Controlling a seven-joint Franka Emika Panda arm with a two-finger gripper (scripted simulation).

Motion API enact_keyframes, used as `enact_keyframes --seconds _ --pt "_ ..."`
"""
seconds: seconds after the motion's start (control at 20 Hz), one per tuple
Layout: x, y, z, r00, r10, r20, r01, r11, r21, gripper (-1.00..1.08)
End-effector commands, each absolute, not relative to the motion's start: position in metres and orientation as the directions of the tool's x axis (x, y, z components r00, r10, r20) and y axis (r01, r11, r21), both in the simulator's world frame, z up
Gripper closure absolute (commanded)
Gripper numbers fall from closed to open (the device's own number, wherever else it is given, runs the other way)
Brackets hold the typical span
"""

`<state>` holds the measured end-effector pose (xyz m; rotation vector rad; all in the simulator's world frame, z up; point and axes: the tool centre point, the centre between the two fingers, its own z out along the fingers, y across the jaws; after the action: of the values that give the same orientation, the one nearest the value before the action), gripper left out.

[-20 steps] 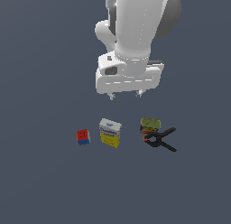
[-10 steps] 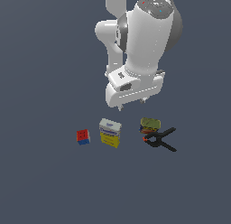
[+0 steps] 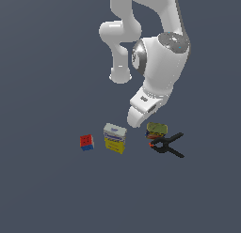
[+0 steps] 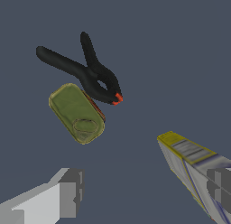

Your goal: Pick up a designated object from a clutter of objects.

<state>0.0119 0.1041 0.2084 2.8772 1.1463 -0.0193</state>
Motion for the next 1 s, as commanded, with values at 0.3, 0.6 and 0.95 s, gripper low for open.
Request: enact_keyframes --seconds 0.3,0.6,0.95 --pt "0.002 0.142 0.159 0.485 0.874 -0.025 0.875 -0.484 0.019 -0.92" --pt "-0.007 0.165 0.132 0.324 0.946 -0.014 0.946 -0.324 0.008 -0.92" --pt "-0.015 0.180 0.114 0.207 0.978 -0.003 0.978 -0.207 0.002 -0.92"
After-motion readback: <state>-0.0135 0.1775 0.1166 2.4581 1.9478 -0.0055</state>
